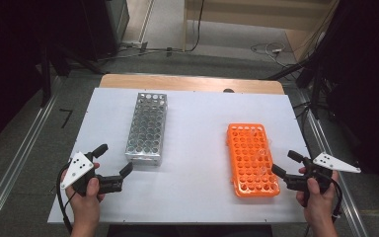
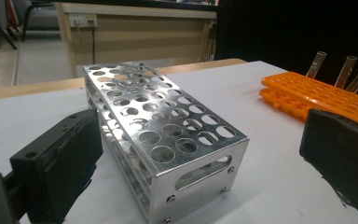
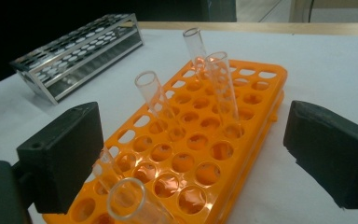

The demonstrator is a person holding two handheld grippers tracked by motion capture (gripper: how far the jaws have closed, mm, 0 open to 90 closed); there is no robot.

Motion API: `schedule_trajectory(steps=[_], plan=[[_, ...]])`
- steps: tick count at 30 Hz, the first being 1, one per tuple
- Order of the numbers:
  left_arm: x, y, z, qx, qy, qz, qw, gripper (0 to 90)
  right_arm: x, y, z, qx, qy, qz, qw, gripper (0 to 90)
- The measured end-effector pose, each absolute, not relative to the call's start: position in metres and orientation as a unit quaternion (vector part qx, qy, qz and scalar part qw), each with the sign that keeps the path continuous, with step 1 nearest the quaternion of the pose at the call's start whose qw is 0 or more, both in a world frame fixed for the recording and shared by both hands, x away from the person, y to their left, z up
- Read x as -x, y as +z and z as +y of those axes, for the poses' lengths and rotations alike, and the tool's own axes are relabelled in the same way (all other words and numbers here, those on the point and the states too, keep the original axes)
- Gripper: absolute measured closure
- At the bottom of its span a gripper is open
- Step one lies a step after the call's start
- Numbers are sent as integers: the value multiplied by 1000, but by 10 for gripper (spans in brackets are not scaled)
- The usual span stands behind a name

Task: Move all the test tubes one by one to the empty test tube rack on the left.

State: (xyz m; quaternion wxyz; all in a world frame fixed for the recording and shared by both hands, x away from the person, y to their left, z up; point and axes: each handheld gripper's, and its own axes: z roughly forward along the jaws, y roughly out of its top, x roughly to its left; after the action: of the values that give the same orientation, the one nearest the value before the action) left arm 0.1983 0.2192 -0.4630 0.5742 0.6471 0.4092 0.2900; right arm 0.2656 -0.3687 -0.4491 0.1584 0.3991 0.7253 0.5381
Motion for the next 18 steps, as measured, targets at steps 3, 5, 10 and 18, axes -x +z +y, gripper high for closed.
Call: schedule_trajectory(steps=[3, 5, 10, 18], plan=[[-199, -462, 219, -645, 288, 411, 576, 0, -254, -444, -373, -402, 538, 726, 151, 68], [-199, -462, 219, -644, 287, 411, 578, 0, -249, -447, -372, -400, 527, 735, 147, 129], [-198, -461, 217, -644, 284, 410, 580, 0, -239, -453, -363, -391, 494, 764, 137, 216], [-198, -460, 210, -657, 284, 400, 573, 0, -244, -472, -366, -395, 468, 783, 110, 416]])
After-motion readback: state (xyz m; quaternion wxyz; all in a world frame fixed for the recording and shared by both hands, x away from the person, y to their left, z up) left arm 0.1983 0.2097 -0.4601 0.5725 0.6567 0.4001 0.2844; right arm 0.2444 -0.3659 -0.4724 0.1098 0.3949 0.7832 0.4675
